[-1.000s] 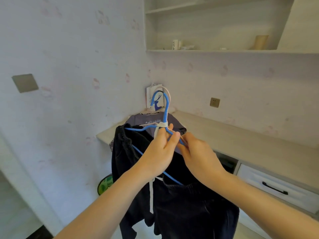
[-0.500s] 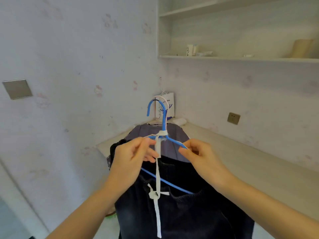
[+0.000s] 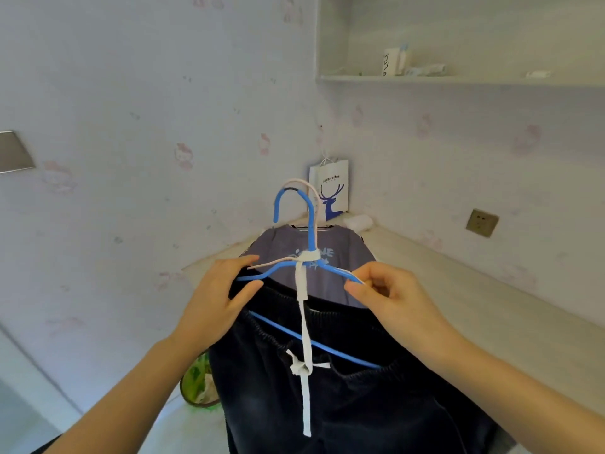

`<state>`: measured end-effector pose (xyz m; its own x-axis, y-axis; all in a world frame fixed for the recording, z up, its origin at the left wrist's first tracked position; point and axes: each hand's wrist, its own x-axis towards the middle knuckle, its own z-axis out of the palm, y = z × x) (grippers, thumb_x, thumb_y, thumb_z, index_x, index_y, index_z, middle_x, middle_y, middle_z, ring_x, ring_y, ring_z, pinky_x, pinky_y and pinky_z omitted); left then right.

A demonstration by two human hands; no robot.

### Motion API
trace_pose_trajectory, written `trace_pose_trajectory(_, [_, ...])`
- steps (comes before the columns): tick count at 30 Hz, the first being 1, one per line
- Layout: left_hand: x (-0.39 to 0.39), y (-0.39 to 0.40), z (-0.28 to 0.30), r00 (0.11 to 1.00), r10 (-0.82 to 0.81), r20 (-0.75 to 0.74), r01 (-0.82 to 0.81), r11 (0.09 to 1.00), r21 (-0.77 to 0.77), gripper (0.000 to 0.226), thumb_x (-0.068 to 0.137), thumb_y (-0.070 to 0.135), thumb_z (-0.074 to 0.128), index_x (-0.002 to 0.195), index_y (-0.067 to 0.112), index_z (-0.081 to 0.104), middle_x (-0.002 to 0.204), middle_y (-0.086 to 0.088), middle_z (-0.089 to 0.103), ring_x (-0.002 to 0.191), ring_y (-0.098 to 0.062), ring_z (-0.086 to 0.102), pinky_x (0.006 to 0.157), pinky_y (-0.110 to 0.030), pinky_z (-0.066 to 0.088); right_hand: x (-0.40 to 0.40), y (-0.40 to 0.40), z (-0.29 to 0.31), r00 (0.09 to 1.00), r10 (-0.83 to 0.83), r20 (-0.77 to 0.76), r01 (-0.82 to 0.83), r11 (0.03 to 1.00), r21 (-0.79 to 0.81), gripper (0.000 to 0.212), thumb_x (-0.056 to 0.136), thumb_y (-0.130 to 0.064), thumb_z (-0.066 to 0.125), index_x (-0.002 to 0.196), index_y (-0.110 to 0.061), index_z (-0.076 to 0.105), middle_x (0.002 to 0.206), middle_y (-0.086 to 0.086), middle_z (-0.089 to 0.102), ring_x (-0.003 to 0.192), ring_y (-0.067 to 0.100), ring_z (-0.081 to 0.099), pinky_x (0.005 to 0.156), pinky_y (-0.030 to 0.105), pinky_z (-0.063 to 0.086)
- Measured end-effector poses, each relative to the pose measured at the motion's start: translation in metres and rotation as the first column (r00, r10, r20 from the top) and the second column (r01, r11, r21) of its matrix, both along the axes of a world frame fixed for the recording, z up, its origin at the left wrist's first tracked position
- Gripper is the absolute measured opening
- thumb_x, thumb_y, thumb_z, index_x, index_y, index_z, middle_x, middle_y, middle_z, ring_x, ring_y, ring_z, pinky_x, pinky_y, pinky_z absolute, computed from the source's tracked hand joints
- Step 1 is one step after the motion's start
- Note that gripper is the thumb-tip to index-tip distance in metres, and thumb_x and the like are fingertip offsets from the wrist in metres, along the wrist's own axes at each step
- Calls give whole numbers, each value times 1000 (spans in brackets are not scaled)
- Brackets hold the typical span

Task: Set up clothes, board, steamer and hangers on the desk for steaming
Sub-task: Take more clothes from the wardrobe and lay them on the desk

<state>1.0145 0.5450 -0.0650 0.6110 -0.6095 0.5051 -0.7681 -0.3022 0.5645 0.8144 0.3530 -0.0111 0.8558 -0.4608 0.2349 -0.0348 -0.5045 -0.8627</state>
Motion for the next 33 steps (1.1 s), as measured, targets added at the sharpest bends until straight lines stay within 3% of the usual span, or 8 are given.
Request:
trace_pose_trajectory(5, [48, -27, -7, 990, 51, 129, -45, 998, -53, 28, 86, 50, 45, 94, 30, 63, 86, 28, 54, 82, -2, 48, 67, -20, 39, 43, -25, 4, 1000, -23, 14, 24, 998, -64, 16, 90, -22, 60, 79, -10, 63, 75, 19, 54, 63, 18, 45, 64, 34, 40])
trace_pose_trajectory(7, [65, -35, -1, 975, 142, 172, -126, 987, -101, 29, 85, 51, 45, 82, 29, 64, 72, 19, 53, 71, -6, 48, 58, -19, 36, 61, -35, 12, 997, -50, 57, 57, 991, -123, 13, 90, -22, 61, 79, -16, 65, 72, 5, 61, 65, 18, 52, 65, 32, 45])
trace_pose_trajectory(9, [81, -41, 9, 955, 223, 193, -201, 971, -129, 27, 84, 52, 45, 78, 32, 62, 67, 13, 50, 62, -9, 48, 53, -22, 37, 79, -43, 21, 992, -85, 96, 106, 966, -236, 9, 90, -23, 61, 82, -23, 65, 72, -11, 63, 64, 4, 53, 61, 16, 43])
trace_pose_trajectory(12, [109, -54, 27, 945, 279, 170, -256, 955, -147, 19, 83, 52, 48, 73, 39, 57, 63, 7, 49, 58, -10, 50, 52, -27, 37, 112, -58, 30, 977, -163, 134, 206, 877, -434, 2, 91, -32, 59, 92, -32, 56, 78, -18, 62, 75, 0, 56, 62, 15, 43])
trace_pose_trajectory(15, [143, -68, 34, 936, 301, 181, -276, 949, -150, 15, 86, 41, 64, 73, 39, 58, 62, 6, 49, 57, -10, 50, 51, -26, 36, 142, -75, 29, 970, -196, 142, 242, 800, -548, 18, 91, -33, 58, 102, -42, 47, 87, -18, 58, 77, 2, 55, 63, 13, 40])
trace_pose_trajectory(21, [198, -93, 30, 921, 331, 208, -307, 942, -138, 11, 83, 32, 70, 73, 27, 66, 61, 6, 48, 56, -13, 49, 50, -23, 34, 179, -120, -6, 928, -347, 134, 300, 481, -824, 8, 91, -19, 56, 96, -21, 62, 84, -5, 59, 75, 23, 54, 70, 33, 39])
trace_pose_trajectory(28, [257, -154, 38, 941, 240, 239, -213, 968, -132, 13, 85, 36, 66, 79, 25, 67, 64, 7, 49, 60, -18, 47, 56, -33, 37, 236, -176, -9, 910, -380, 168, 348, 477, -807, 5, 91, -14, 58, 91, -10, 60, 81, 4, 56, 51, 24, 46, 47, 35, 39])
trace_pose_trajectory(33, [306, -213, 42, 943, 178, 280, -142, 980, -143, 31, 86, 47, 52, 79, 20, 66, 59, 7, 48, 58, -18, 46, 55, -31, 32, 290, -235, -11, 902, -375, 216, 379, 445, -811, 5, 89, -9, 63, 93, -9, 60, 82, 3, 58, 57, 17, 36, 62, 32, 35])
